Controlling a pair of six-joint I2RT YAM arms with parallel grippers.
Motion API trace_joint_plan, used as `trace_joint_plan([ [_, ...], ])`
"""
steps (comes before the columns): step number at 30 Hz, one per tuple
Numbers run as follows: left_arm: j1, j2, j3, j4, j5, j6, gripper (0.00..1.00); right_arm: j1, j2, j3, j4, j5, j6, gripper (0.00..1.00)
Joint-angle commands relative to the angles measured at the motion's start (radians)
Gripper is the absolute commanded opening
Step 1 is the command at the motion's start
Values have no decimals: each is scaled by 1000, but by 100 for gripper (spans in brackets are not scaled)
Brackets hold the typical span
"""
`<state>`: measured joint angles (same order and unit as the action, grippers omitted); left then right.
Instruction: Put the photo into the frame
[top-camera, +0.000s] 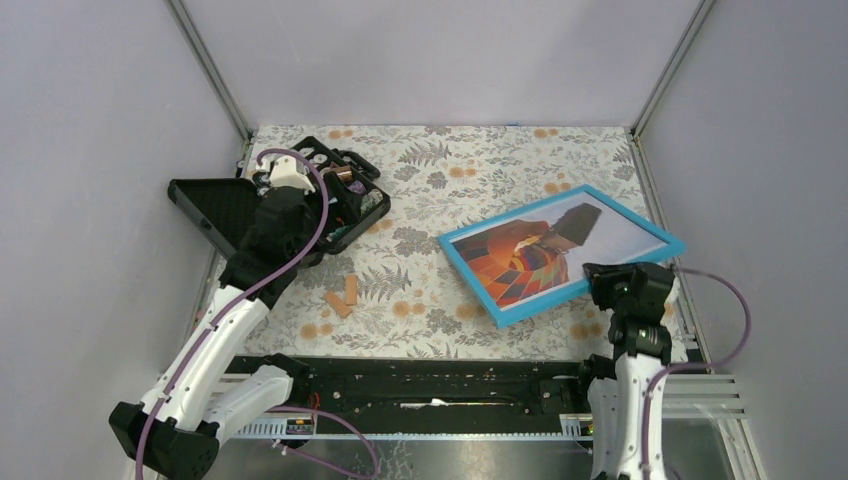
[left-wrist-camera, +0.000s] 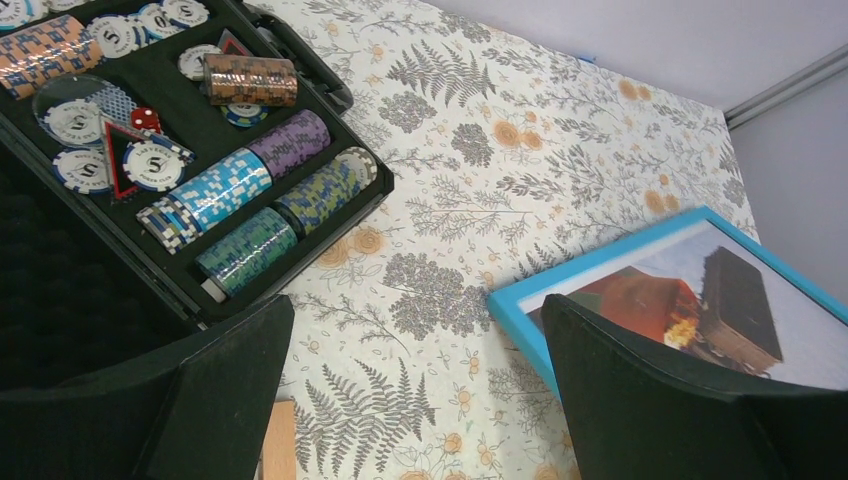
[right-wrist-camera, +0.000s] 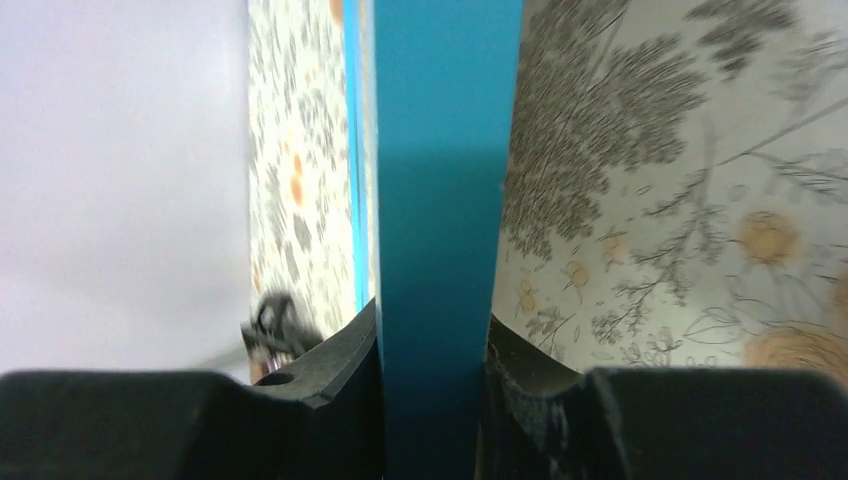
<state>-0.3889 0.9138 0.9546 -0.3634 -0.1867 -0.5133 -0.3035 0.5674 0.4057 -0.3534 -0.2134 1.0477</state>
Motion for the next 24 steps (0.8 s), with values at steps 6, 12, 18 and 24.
trace_joint_plan([
  [6, -54, -11, -1, 51, 0, 7, 99, -5, -219, 53, -404, 470, 41, 0],
  [12, -80, -35, -1, 50, -12, 14, 99, -3, -221, 30, -455, 432, 40, 26],
  [18, -84, -68, -4, 49, -26, 18, 99, 6, -154, 57, -477, 350, -50, 67],
  [24, -84, -83, -7, 54, -22, 21, 99, 24, -85, 143, -556, 335, -126, 99],
])
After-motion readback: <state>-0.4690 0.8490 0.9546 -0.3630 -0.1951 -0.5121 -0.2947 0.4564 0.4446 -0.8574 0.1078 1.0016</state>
